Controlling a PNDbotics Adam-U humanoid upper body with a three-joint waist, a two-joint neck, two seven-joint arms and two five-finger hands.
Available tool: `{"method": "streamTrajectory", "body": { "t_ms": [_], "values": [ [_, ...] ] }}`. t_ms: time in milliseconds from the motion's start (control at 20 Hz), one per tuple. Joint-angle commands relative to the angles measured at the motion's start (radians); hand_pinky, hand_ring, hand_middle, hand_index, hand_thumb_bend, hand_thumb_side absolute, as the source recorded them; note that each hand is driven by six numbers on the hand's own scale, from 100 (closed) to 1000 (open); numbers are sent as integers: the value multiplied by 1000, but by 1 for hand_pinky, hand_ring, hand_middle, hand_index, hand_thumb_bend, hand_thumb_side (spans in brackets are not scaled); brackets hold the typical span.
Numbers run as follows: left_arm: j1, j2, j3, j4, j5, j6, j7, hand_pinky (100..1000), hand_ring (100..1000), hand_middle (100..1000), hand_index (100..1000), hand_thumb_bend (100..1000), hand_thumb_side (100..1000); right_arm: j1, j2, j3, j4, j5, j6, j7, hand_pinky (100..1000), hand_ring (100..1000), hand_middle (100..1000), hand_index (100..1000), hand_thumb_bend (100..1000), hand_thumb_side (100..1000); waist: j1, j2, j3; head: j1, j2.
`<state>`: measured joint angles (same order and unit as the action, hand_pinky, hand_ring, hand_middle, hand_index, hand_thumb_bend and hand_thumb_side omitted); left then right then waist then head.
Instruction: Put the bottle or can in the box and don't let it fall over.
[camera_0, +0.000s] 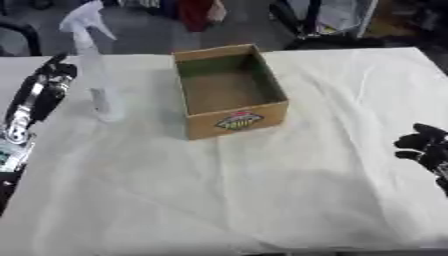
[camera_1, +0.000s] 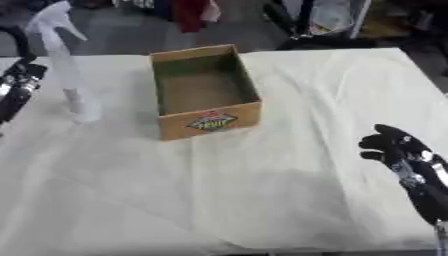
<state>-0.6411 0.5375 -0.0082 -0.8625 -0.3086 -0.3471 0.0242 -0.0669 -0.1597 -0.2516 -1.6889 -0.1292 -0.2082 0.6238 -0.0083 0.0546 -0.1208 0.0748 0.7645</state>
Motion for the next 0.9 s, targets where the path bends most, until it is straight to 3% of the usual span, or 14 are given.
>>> {"method": "streamTrajectory", "body": {
  "t_ms": [50,900],
  "values": [
    [-44,21,1,10,-1,-9,-4,768,859,781,1000,232,1000,-12,-5,3,-18,-10,0,7,784,801,727,886,100,561,0,-10,-5,5,3],
    [-123,17,-11,77,8,-12,-107,772,855,766,1000,100,932,-24,4,15,-23,-19,10,20,784,801,726,885,100,564,1,-6,-31,14,-10]
  ]
}}
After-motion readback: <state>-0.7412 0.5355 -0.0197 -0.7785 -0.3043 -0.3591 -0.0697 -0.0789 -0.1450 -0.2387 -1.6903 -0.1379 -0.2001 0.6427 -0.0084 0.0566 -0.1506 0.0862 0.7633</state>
